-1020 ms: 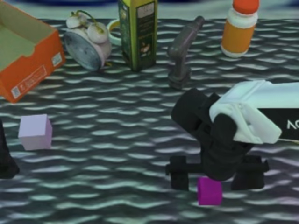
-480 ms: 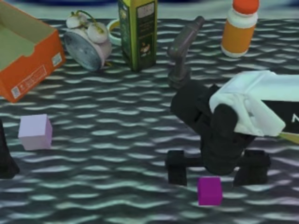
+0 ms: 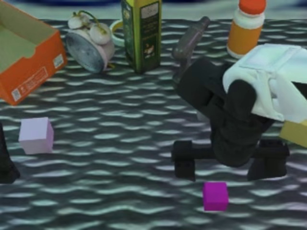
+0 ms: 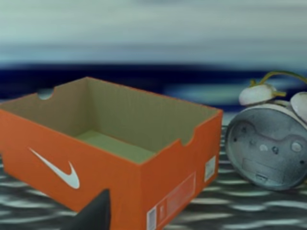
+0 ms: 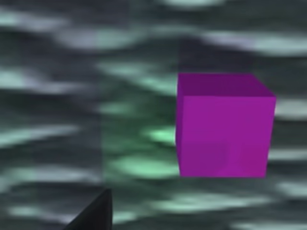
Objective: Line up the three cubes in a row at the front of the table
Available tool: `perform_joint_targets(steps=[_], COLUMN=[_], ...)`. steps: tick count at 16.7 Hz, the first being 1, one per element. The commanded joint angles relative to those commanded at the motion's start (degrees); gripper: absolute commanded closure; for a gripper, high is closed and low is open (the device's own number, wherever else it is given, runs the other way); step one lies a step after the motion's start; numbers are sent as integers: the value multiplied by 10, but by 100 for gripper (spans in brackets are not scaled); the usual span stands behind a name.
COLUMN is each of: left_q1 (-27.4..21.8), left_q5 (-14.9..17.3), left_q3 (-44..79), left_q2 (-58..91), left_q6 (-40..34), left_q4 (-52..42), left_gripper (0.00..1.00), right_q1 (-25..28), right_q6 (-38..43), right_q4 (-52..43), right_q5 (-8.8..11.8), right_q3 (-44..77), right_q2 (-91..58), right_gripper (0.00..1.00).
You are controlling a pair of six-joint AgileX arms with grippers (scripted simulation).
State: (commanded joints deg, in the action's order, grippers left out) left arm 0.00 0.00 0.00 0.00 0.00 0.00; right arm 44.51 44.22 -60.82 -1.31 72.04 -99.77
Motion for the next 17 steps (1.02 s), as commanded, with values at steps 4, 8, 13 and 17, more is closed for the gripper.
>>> perform_joint_targets(steps=[4, 8, 13, 17], left_q1=[-1, -6, -15, -24], left_q5=[0, 2, 1, -1], left_q3=[5, 79, 252, 410], left_q2=[5, 83, 308, 547], left_q6=[-1, -10, -32, -52], left_q4=[-4, -58, -188, -315], left_gripper=[0, 0, 0, 0], right_q1=[-3, -10, -57, -127], right_q6=[-3, -42, -130, -219], right_q4=[5, 50, 148, 247], right_q5=[0, 3, 9, 13], right_q3=[-6, -72, -240, -406], right_q2=[3, 78, 256, 435], right_gripper=[0, 0, 0, 0])
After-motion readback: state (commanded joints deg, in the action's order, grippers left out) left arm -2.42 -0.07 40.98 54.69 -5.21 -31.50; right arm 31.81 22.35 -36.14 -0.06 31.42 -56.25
